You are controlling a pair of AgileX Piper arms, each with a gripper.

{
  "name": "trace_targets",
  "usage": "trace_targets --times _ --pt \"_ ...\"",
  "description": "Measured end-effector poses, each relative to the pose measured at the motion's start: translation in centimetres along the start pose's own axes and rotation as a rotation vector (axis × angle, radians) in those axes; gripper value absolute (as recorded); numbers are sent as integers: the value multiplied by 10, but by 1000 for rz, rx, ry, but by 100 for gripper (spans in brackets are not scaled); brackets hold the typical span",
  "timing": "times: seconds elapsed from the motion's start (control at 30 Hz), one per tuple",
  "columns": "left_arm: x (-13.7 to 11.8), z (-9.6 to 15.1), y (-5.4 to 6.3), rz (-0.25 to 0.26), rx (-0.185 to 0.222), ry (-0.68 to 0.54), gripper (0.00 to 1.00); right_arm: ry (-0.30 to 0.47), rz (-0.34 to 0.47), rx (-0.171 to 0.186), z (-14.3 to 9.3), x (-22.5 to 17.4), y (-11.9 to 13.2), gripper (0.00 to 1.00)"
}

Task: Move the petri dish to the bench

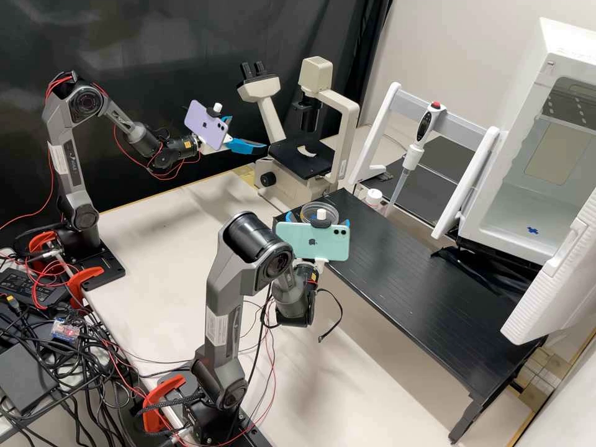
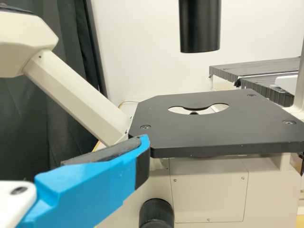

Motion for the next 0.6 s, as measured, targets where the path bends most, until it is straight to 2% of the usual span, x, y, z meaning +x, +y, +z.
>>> trace_targets --times 0.1,0.33,0.5,0.6 --pt "0 0 0 0 0 0 100 -24 58 -11 -1 -5 12 100" --pt "0 0 0 0 0 0 100 -189 224 100 16 -32 28 100" --pt "0 0 0 0 0 0 100 -355 339 181 30 -54 26 100" --pt "0 0 0 0 0 0 100 -434 367 220 38 -68 21 100"
